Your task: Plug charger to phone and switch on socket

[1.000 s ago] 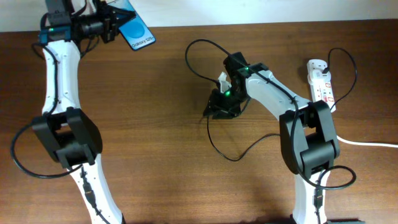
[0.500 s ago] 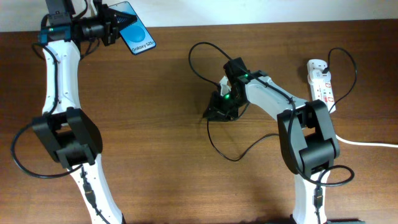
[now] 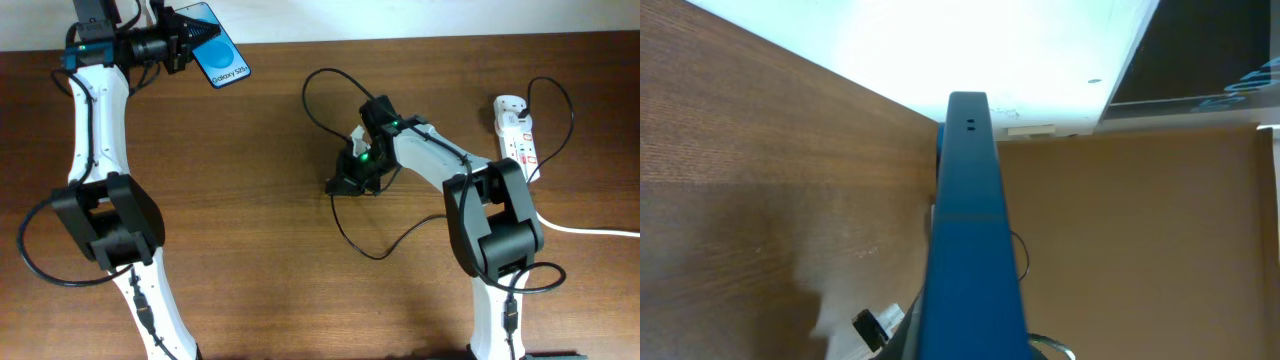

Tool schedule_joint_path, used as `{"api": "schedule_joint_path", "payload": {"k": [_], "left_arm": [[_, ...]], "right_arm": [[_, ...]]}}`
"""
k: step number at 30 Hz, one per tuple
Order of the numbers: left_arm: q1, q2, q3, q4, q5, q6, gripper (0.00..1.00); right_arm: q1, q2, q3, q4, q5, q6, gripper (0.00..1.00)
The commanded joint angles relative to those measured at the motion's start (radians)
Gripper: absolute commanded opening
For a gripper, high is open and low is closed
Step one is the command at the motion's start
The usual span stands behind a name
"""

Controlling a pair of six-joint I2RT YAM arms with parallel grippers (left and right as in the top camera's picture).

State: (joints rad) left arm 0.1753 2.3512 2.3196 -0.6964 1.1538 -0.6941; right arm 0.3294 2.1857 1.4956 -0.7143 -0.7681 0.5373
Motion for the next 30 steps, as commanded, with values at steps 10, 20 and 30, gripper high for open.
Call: {"api": "schedule_joint_path", "payload": {"k": [10,20,30], "left_arm": [[-0.096,0.005,0.005,0.003,0.231,0.068,0.0],[-0.164,0.005,0.005,0.117,0.208,-0.039,0.0],[-0.177,0.005,0.005,0.322,0.185,-0.226,0.0]], "right_arm": [[0.005,-0.343,0.014,0.092,-0.327,-0.383,0.05],[0.019,-0.377,0.014,0.458,-0.296,0.003,0.04],[0.074,-0.348,0.013,0.635,-0.137,0.232,0.04]]}}
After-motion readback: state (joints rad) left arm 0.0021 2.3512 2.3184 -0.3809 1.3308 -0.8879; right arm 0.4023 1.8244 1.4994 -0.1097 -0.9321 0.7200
